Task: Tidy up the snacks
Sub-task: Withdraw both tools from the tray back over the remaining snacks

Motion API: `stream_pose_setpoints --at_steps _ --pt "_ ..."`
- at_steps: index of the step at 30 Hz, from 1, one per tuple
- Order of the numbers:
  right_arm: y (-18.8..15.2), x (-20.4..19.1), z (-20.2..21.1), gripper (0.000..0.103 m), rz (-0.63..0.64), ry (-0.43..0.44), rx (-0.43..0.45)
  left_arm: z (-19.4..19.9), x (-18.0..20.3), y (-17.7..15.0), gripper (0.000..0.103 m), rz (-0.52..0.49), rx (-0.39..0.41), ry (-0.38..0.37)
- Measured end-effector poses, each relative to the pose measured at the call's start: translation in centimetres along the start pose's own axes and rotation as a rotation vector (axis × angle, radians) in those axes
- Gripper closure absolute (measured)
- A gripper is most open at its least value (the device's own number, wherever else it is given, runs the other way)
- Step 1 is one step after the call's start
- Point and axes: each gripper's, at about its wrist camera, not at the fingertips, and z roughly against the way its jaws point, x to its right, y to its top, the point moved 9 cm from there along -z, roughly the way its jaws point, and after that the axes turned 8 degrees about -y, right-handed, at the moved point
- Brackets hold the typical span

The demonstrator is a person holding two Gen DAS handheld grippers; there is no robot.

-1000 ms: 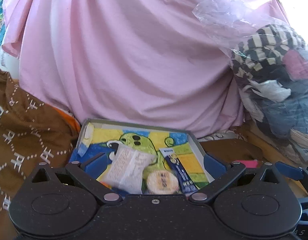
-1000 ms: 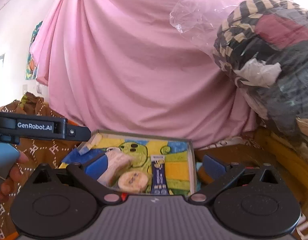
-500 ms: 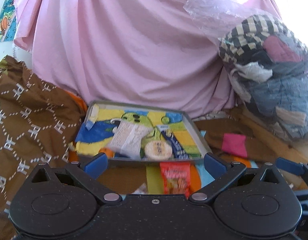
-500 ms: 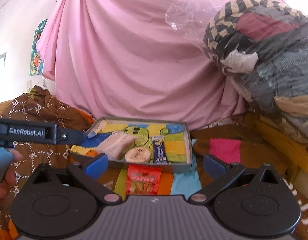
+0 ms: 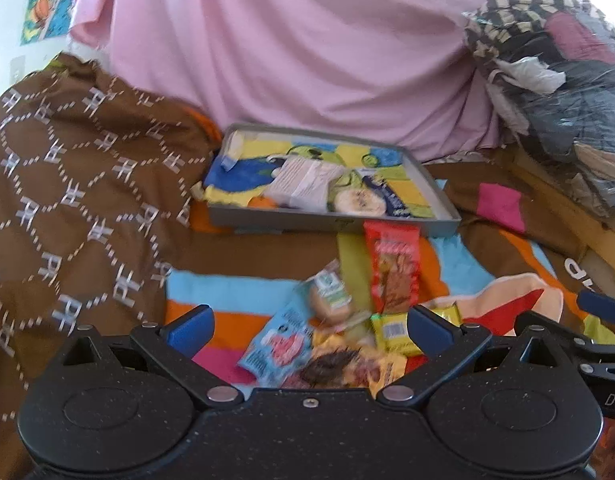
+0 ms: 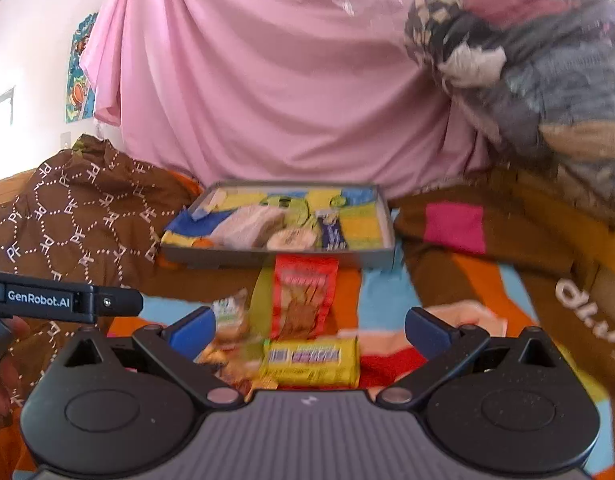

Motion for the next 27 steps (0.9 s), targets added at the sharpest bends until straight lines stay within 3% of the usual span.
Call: stream_pose_setpoints --at_steps 6,13,27 --pt "-2.3 -0.1 0.1 0.0 -0.041 0.012 -0.057 0.5 -0.1 -2.1 0.001 -0.059 -0.058 0.075" --pt "-5.1 -0.2 0.6 0.0 -0.04 0.026 -0.112 0.7 -0.4 -4.7 0.001 -0.079 -0.136 0.112" --pt "-7.0 -1.0 0.7 0.0 -0.004 0.047 -0.153 0.7 -0.7 -6.4 0.001 -0.197 -0.194 0.214"
